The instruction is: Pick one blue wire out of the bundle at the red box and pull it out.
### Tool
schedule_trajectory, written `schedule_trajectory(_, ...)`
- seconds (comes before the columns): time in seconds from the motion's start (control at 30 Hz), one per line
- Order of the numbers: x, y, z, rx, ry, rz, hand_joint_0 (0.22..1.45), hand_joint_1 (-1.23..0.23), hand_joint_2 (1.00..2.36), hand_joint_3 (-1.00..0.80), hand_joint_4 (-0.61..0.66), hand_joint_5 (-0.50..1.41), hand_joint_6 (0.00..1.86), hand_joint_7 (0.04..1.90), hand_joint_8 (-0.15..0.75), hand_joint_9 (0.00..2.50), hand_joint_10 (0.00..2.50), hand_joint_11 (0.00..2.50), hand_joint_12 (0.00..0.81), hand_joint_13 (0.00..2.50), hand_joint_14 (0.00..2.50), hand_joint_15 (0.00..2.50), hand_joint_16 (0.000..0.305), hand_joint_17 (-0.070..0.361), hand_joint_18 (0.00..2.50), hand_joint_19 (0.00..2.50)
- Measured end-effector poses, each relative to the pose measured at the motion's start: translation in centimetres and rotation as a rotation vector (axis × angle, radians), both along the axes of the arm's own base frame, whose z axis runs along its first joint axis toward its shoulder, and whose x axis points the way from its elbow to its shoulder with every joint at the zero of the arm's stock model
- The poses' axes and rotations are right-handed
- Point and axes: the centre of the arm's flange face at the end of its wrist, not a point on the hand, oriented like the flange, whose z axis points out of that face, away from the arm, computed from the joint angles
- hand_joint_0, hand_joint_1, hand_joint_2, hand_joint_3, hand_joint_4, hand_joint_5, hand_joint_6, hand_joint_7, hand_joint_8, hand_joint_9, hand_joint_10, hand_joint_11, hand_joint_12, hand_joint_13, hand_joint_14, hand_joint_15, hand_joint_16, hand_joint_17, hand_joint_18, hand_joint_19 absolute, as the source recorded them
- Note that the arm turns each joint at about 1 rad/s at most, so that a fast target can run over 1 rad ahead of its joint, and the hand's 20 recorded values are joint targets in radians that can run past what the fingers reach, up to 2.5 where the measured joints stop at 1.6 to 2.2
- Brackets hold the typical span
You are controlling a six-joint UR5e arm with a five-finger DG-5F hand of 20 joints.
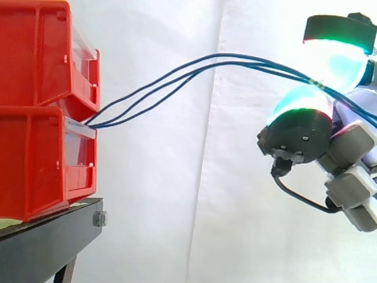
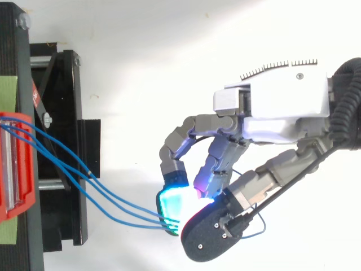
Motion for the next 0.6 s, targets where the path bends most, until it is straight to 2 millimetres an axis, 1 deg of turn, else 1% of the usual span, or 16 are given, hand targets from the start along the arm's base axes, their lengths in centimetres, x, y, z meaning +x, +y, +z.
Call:
schedule_trajectory(0.07,0.0,-0.2,0.0,0.000,0.001,-0.002,0.82,-0.81,1.01,-0.41,0.05,-0.22,0.99,1.20,0.341,0.96,0.01,0.86,0.420,0.94,0.02,0.59,0.050,0.112,0.86,0.54)
schedule_trajectory(0.17,-0.1,-0.4,0.1,0.000,0.000,-0.004,0.85,-0.80,1.00,-0.44,-0.02,-0.23,0.99,1.16,0.321,0.94,0.01,0.83,0.411,0.93,0.02,0.60,0.049,0.109,0.84,0.55)
schedule_trajectory(0.2,-0.1,-0.5,0.2,0.000,0.000,-0.004,0.86,-0.79,1.01,-0.41,-0.04,-0.23,0.98,1.09,0.308,0.93,0.01,0.82,0.407,0.92,0.02,0.61,0.048,0.108,0.83,0.56)
schedule_trajectory(0.23,-0.2,-0.6,0.2,0.000,0.002,-0.004,0.87,-0.79,1.01,-0.41,-0.09,-0.24,0.98,1.06,0.304,0.93,0.01,0.82,0.405,0.92,0.02,0.60,0.048,0.107,0.82,0.58)
schedule_trajectory(0.27,-0.2,-0.7,0.2,0.000,0.004,-0.004,0.87,-0.79,1.01,-0.41,-0.10,-0.24,0.97,1.03,0.299,0.93,0.01,0.82,0.402,0.92,0.02,0.60,0.047,0.107,0.82,0.58)
schedule_trajectory(0.3,-0.3,-0.9,0.3,0.000,0.006,-0.004,0.88,-0.79,1.01,-0.41,-0.14,-0.23,0.96,0.95,0.287,0.92,0.01,0.80,0.399,0.91,0.02,0.60,0.047,0.106,0.80,0.59)
schedule_trajectory(0.33,-0.4,-1.0,0.4,0.000,0.008,-0.004,0.89,-0.79,1.01,-0.42,-0.19,-0.24,0.96,0.92,0.276,0.92,0.01,0.79,0.392,0.91,0.02,0.60,0.047,0.105,0.80,0.60)
schedule_trajectory(0.4,-0.5,-1.3,0.5,-0.001,0.010,-0.004,0.89,-0.79,1.00,-0.43,-0.23,-0.24,0.95,0.88,0.265,0.90,0.01,0.77,0.387,0.90,0.02,0.60,0.046,0.104,0.80,0.61)
schedule_trajectory(0.5,-0.8,-1.9,0.9,-0.004,0.014,-0.007,0.86,-0.81,1.00,-0.50,-0.24,-0.24,0.94,0.87,0.253,0.87,0.01,0.78,0.381,0.90,0.02,0.58,0.046,0.104,0.83,0.54)
schedule_trajectory(0.6,-1.2,-2.5,1.1,-0.008,0.025,-0.012,0.81,-0.84,1.00,-0.50,-0.24,-0.25,0.94,0.87,0.252,0.86,0.01,0.79,0.380,0.90,0.02,0.57,0.047,0.106,0.87,0.47)
